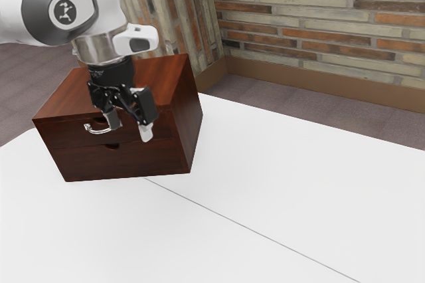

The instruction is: Pull the drawer handle with one arm to open the drawer

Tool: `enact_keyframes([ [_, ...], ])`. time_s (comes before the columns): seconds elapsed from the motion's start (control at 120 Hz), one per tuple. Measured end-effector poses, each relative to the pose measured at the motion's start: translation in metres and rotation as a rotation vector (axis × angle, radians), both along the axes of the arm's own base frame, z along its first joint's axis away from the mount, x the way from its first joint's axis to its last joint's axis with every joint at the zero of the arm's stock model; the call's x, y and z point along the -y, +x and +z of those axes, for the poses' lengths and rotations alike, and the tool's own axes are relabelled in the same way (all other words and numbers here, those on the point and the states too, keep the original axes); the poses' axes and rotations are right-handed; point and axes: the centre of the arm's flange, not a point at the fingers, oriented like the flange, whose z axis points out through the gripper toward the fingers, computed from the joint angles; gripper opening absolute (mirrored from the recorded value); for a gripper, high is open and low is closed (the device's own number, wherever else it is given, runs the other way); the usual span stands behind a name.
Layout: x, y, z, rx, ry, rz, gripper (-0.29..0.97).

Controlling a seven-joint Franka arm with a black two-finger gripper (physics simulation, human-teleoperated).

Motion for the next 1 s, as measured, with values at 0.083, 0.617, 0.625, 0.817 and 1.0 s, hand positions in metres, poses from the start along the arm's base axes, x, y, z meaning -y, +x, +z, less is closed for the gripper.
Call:
enact_keyframes([
  [0.083,-0.015,-0.001,-0.009,0.018,-0.003,-0.035,0.68],
  [0.617,-0.094,0.006,-0.038,0.109,0.014,-0.6,0.68],
  [0.625,-0.095,0.005,-0.038,0.111,0.015,-0.605,0.68],
  [0.817,-0.135,-0.003,-0.039,0.125,0.036,-0.696,0.68],
  [1.0,-0.157,-0.003,-0.046,0.125,0.062,-0.781,0.68],
])
